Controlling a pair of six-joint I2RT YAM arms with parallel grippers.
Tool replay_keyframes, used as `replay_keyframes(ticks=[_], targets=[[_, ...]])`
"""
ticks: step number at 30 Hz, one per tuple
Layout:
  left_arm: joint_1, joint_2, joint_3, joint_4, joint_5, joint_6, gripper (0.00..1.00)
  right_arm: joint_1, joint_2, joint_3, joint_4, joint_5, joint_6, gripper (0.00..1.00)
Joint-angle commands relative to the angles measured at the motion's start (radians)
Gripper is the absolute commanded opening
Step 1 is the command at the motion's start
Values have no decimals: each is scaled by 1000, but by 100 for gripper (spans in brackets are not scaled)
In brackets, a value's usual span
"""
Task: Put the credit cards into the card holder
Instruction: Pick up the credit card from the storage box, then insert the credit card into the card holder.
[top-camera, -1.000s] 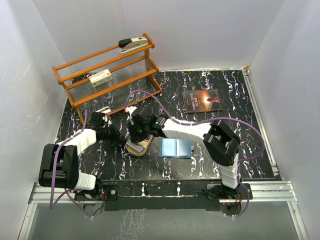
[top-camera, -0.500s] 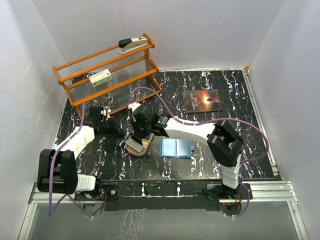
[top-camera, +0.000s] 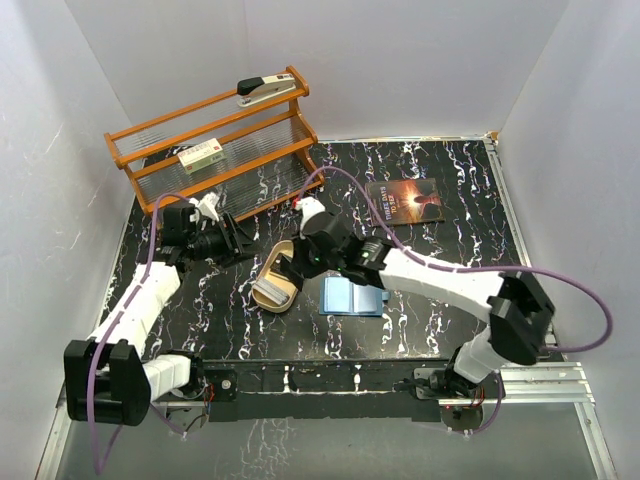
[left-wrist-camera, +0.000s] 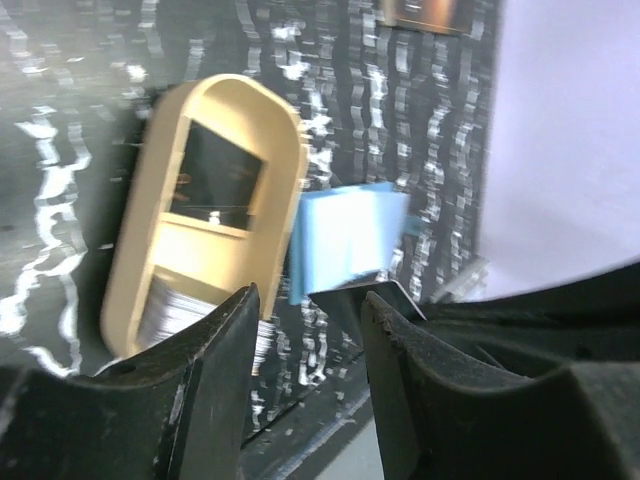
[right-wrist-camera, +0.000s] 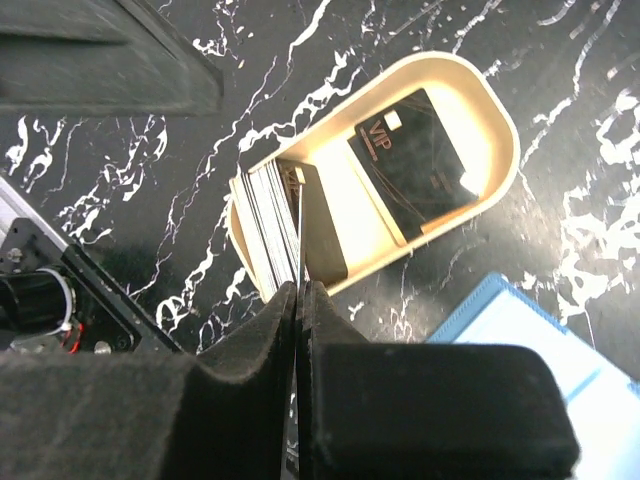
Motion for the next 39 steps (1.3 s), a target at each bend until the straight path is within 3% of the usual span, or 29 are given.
replay_keyframes(ticks=[1, 3, 7, 14, 26, 30, 34, 39], targets=[[-9, -67, -40, 146, 253, -109, 45, -7, -158, -109, 87, 64, 139, 0], [-39, -83, -58, 194, 275, -150, 46, -6, -241, -176, 119, 73, 199, 0], [-156, -109, -133, 442, 271, -340, 48, -7, -432, -353, 251, 79, 380, 0], [-253, -123, -187, 700, 229, -561, 51, -6, -638, -452, 365, 198, 504, 0], [-331, -39, -245, 1153, 196, -846, 55, -6, -726, -487, 430, 253, 565, 0], [-361, -12, -220, 1157, 185, -836, 54, -6, -710, -502, 454, 239, 581, 0], [-379, 14, -219, 1194, 176, -851, 40, -7, -710, -510, 460, 240, 583, 0], [-383, 37, -223, 1240, 159, -881, 0, -7, -709, -522, 451, 241, 578, 2]])
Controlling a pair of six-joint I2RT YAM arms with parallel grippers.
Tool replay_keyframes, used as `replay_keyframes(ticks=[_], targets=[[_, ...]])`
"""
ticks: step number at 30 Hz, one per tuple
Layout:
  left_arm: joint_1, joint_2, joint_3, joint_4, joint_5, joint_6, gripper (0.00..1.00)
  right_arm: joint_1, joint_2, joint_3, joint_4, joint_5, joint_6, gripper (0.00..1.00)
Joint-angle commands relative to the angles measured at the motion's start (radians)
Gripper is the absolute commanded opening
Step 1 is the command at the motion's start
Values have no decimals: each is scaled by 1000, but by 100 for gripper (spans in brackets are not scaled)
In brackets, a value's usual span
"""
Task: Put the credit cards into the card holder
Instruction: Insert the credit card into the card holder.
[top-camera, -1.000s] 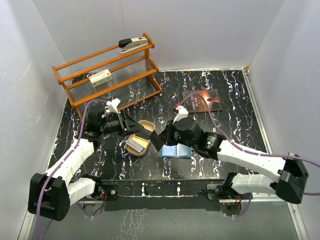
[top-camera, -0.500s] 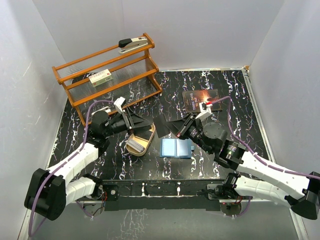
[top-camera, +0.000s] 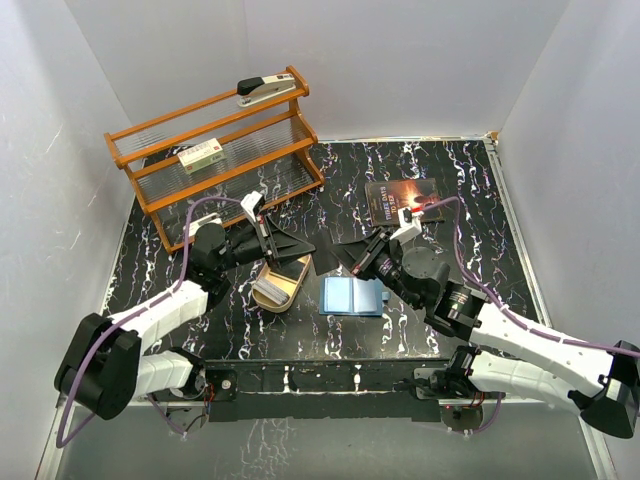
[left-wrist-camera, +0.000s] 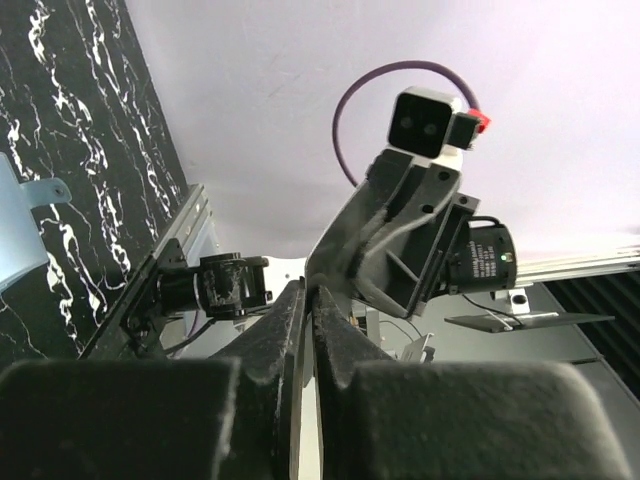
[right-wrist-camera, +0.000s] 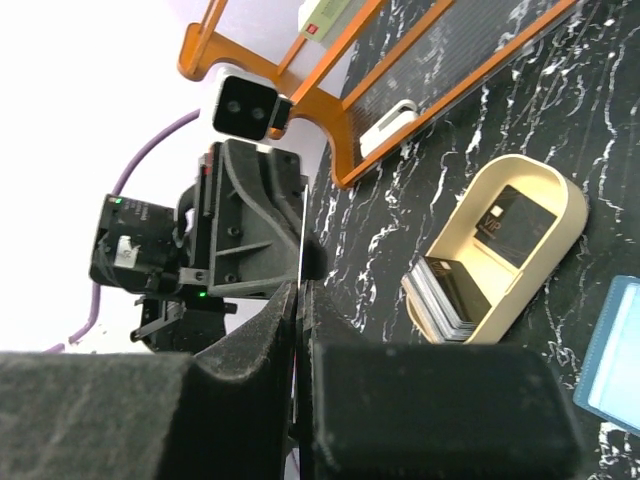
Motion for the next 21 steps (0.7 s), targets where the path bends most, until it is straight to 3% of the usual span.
replay_keyframes(ticks=[1, 4, 8, 12, 14, 21], targets=[[-5, 1, 25, 86, -28, -14, 0, -3, -9, -8, 57, 15, 8, 5], [-5, -5, 44, 16, -23, 39, 0, -2, 0, -9, 24, -19, -30, 20], [-5, -31, 82, -164, -23, 169, 0, -3, -3, 22, -163, -39, -51, 35], [-8, -45, 188, -620, -117, 419, 0, -2, -71, -38, -242, -2, -108, 54], [-20, -25, 242, -746, -148, 520, 0, -2, -86, -44, -353, 70, -119, 57], [-39, 52, 267, -807, -170, 545, 0, -2, -12, 33, -604, 209, -217, 59]])
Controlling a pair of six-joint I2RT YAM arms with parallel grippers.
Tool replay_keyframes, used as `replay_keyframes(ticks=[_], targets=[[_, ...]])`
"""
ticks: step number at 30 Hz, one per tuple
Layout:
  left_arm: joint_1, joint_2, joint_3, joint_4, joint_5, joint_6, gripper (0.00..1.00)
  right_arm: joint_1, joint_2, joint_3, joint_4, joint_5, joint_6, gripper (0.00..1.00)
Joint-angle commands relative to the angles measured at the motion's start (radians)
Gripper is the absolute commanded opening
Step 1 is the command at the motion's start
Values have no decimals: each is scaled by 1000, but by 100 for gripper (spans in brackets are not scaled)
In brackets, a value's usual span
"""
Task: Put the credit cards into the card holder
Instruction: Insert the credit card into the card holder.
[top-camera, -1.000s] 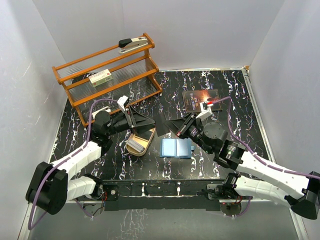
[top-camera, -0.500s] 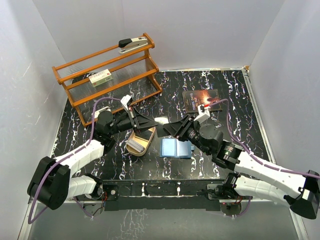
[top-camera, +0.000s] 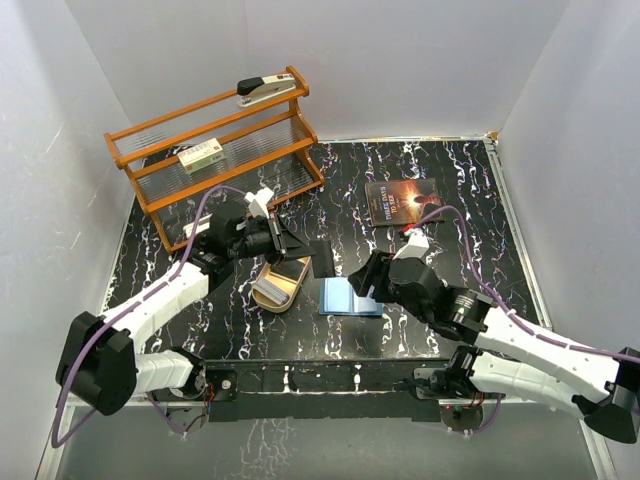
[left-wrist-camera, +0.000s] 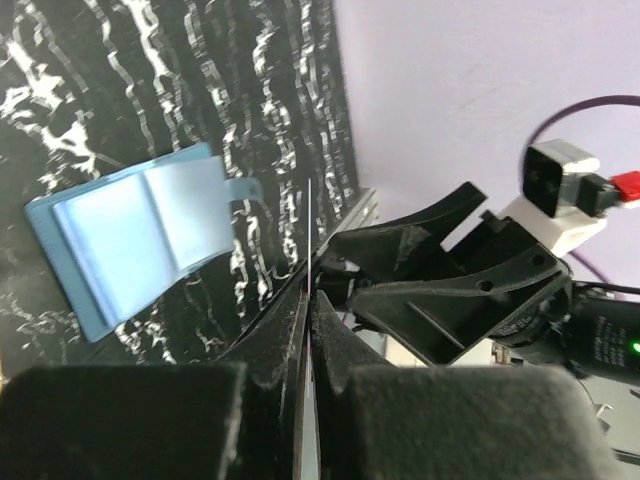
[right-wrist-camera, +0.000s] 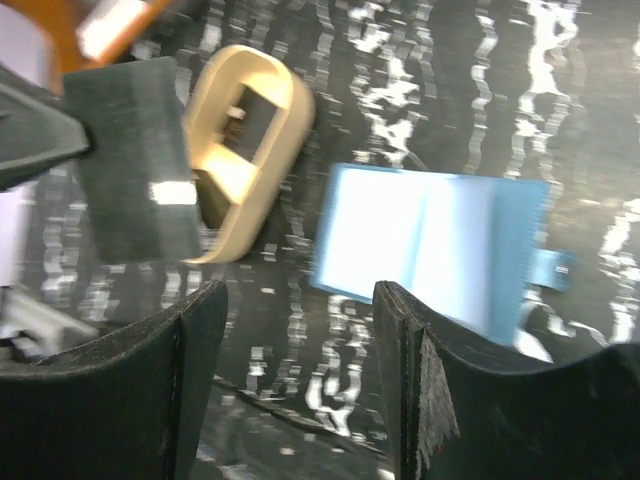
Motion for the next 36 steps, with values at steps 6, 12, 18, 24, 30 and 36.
replay_keyframes(ticks=[6, 12, 18, 24, 30, 36], targets=[[-51, 122, 48, -135, -32, 55, 0, -7, 286, 204, -275, 123, -153, 54], [-95, 196, 28, -89, -52, 27, 0, -87, 395, 201, -207, 44, -218, 43], [-137, 263, 48, -70, -100, 6, 0, -187, 431, 180, -118, -66, -278, 34], [-179, 342, 105, -96, -140, 16, 0, -266, 508, 138, -42, -205, -325, 30], [-201, 428, 155, -109, -139, 23, 0, -303, 519, 102, -22, -185, -318, 22], [-217, 493, 202, -125, -151, 41, 0, -333, 537, 63, 5, -208, -319, 18]])
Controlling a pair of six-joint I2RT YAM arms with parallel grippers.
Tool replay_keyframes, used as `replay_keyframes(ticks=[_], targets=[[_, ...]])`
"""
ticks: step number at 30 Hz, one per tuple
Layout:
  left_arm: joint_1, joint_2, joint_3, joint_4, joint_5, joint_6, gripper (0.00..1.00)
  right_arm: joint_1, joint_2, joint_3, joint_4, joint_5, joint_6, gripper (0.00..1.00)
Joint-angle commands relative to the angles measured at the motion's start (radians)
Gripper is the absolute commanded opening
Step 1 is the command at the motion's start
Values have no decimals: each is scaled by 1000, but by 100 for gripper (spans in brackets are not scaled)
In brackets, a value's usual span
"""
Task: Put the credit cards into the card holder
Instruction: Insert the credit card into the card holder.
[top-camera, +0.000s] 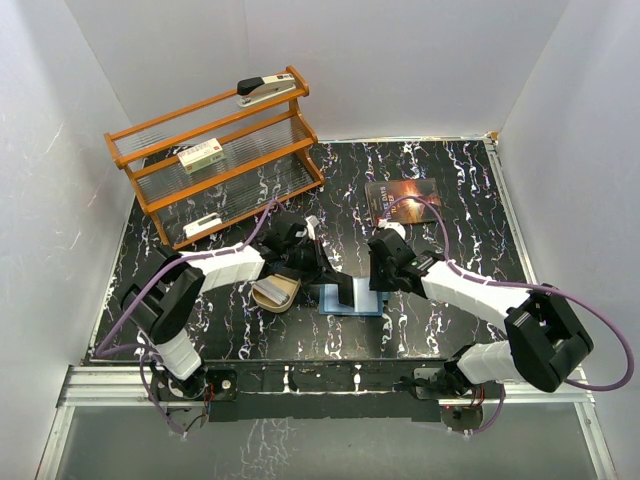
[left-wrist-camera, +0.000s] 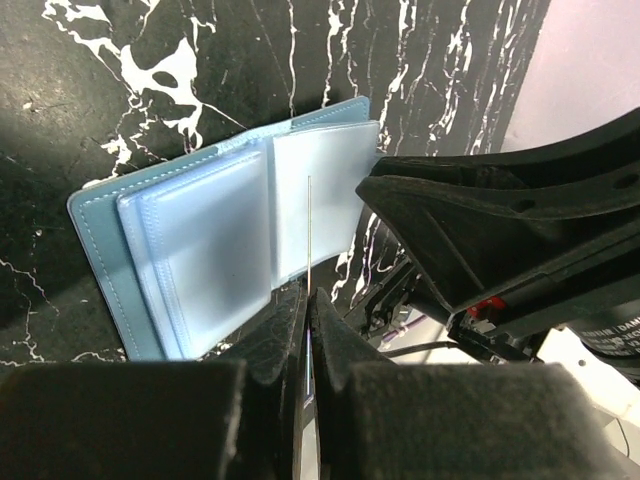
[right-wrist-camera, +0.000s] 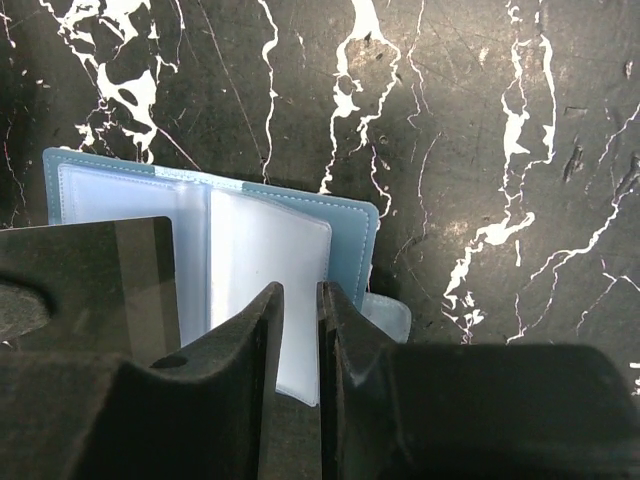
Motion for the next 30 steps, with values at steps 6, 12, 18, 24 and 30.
replay_keyframes(ticks=[6, 12, 18, 24, 30], targets=[[-16, 73, 80, -42, -13, 39, 0, -39, 29, -51, 106, -36, -1, 16], [-18, 121, 114, -101, -26, 72, 0, -43, 58, -65, 117, -47, 17, 14], [-19, 155, 117, -92, 2, 83, 0, -44, 52, -78, 125, -44, 25, 13], [-19, 187, 155, -166, -5, 130, 0, -44, 52, -90, 133, -52, 29, 12], [-20, 205, 199, -266, -24, 201, 0, -46, 44, -90, 128, -42, 26, 12]])
